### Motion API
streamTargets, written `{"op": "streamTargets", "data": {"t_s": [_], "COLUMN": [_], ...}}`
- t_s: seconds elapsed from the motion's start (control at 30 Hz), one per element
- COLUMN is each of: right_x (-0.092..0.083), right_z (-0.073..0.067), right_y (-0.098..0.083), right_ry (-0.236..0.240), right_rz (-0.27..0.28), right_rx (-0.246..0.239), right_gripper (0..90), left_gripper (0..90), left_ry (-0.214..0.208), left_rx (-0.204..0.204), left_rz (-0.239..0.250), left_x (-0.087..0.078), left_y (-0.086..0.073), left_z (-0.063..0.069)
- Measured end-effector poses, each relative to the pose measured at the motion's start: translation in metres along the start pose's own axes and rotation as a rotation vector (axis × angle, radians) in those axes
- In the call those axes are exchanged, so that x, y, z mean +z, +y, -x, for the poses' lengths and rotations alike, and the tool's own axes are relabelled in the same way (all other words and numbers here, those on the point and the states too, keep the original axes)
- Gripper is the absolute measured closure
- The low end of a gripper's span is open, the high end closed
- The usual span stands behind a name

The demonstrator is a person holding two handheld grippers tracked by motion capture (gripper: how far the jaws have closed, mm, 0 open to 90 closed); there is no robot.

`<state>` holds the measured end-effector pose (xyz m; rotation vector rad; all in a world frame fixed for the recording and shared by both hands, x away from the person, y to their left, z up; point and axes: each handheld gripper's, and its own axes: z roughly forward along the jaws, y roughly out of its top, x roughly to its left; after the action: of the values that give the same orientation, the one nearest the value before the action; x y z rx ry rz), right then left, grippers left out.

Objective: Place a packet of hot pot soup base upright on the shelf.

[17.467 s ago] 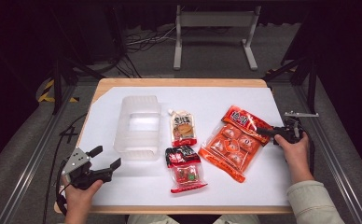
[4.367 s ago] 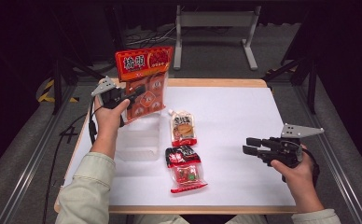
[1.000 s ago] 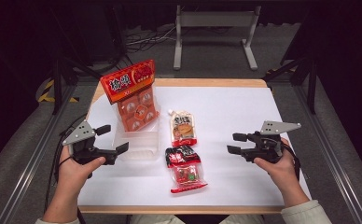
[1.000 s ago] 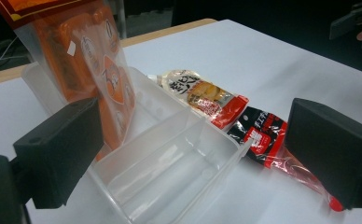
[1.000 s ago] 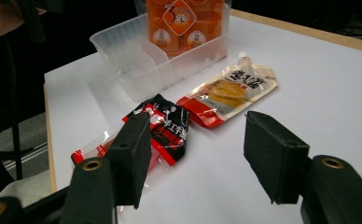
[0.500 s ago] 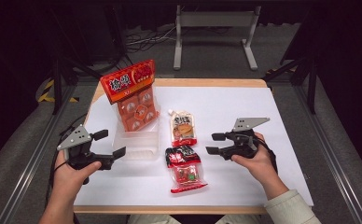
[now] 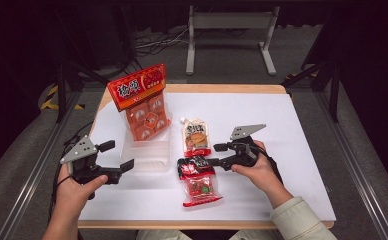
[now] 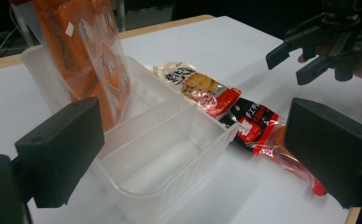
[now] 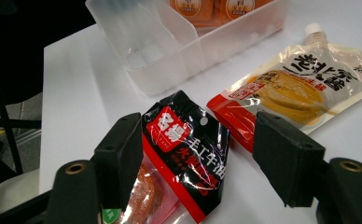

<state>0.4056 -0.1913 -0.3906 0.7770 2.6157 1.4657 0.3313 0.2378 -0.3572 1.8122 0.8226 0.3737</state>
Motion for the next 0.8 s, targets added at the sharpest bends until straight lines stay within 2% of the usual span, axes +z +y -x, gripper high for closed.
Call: {"op": "streamTargets", "data": {"t_s": [0.6,0.8], "right_x": [0.033,0.044], "right_z": [0.008,0.010], "right_y": [-0.005,-0.009], "right_ry": [-0.008,0.001], "right_rz": [-0.114,-0.159], "right_rx": [0.010,0.019], "right_gripper": [32.2,32.2], "left_gripper": [5.8,5.8], "left_ry": [0.002,0.002], "left_rx": [0.010,-0.001], "left_rz": [-0.006,-0.007], "left_x": [0.001,0.002], "left_y": [0.000,-0.001], "left_z": [-0.001,-0.002]}}
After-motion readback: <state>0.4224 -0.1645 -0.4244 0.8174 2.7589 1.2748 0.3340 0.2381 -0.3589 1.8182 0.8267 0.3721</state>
